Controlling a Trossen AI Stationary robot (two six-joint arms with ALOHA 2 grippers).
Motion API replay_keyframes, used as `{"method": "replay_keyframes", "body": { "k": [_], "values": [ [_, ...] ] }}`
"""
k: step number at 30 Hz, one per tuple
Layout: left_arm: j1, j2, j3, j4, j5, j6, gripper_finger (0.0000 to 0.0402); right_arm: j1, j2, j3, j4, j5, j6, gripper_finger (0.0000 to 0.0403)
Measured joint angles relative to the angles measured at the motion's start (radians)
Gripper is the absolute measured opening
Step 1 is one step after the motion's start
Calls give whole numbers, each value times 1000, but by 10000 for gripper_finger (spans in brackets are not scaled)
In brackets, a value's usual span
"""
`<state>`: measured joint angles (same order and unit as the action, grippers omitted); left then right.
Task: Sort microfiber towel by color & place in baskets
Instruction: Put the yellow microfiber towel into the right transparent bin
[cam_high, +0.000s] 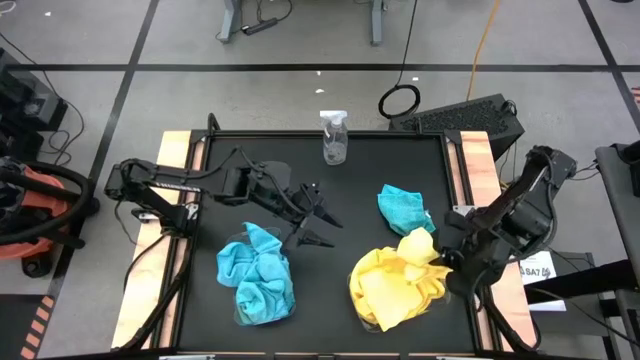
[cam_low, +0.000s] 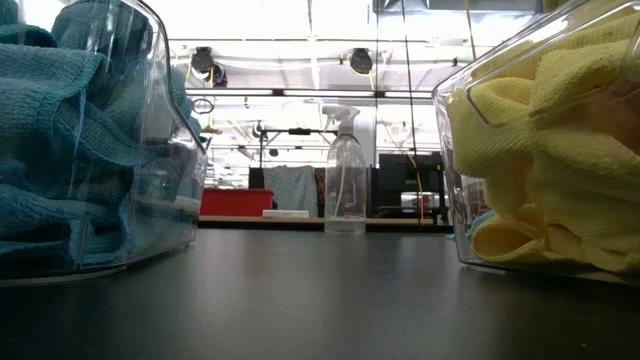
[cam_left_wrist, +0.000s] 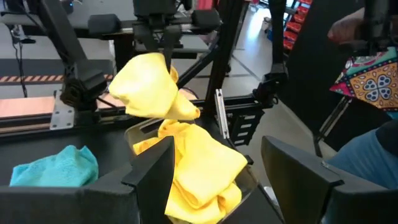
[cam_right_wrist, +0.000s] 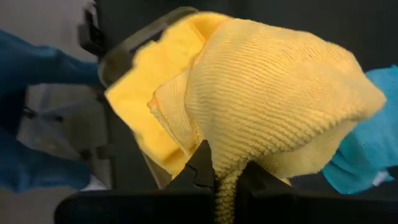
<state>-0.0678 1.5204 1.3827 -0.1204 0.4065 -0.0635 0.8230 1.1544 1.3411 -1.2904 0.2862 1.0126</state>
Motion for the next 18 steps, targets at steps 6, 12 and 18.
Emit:
{"method": "replay_keyframes", "body": {
  "k": [6,12,18],
  "values": [
    [18,0,0,0,0,0,244,0,44,-27,-12,-6,-3,0],
    [29,0,0,0,0,0,244,-1,87,-129,155,-5,-11,0],
    [47,0,0,0,0,0,244,-1,152,-281,301,-5,33,0]
  ]
}}
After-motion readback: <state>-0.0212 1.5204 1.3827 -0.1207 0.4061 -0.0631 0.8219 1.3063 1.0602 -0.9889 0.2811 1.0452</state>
